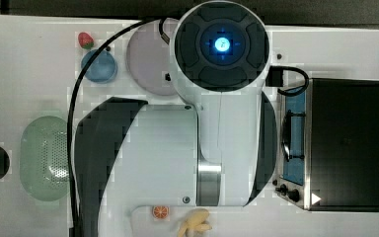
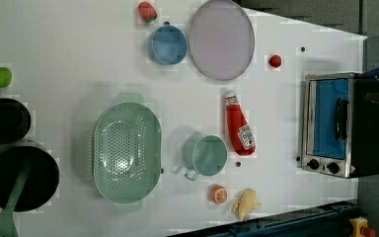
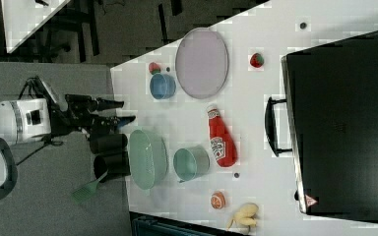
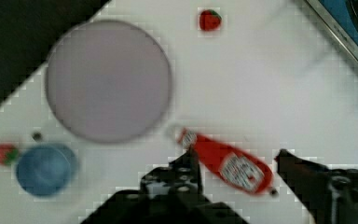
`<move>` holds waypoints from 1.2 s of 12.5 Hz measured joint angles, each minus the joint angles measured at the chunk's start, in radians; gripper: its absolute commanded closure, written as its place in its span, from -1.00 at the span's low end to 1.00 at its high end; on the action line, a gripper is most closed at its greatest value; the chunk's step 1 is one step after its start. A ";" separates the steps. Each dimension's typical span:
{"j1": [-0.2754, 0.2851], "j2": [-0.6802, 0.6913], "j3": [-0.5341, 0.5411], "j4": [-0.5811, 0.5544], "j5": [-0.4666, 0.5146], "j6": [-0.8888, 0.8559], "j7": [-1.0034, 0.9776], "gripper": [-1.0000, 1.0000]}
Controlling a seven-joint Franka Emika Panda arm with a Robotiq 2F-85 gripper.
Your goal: Pick Ketchup from the table and place it in strainer.
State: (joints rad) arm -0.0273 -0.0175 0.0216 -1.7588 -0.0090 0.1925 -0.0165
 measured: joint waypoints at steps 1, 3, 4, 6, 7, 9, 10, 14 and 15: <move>-0.035 -0.033 0.029 -0.037 0.009 -0.058 0.000 -0.59; -0.069 -0.120 0.043 -0.120 0.025 -0.118 0.000 -0.99; -0.071 -0.152 0.038 -0.148 0.034 -0.115 0.000 -1.00; -0.078 -0.170 0.042 -0.179 0.037 -0.069 -0.005 -1.00; -0.079 -0.166 0.047 -0.197 0.035 -0.036 -0.015 -1.00; -0.088 -0.157 0.065 -0.259 0.034 0.014 -0.082 -1.00; -0.086 -0.146 0.072 -0.296 0.028 0.039 -0.128 -1.00; -0.078 -0.080 0.113 -0.472 0.032 0.221 -0.408 -1.00; -0.077 -0.064 0.122 -0.509 0.035 0.288 -0.485 -1.00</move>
State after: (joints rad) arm -0.1039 -0.0814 0.1433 -2.2676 0.0259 0.4805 -0.5010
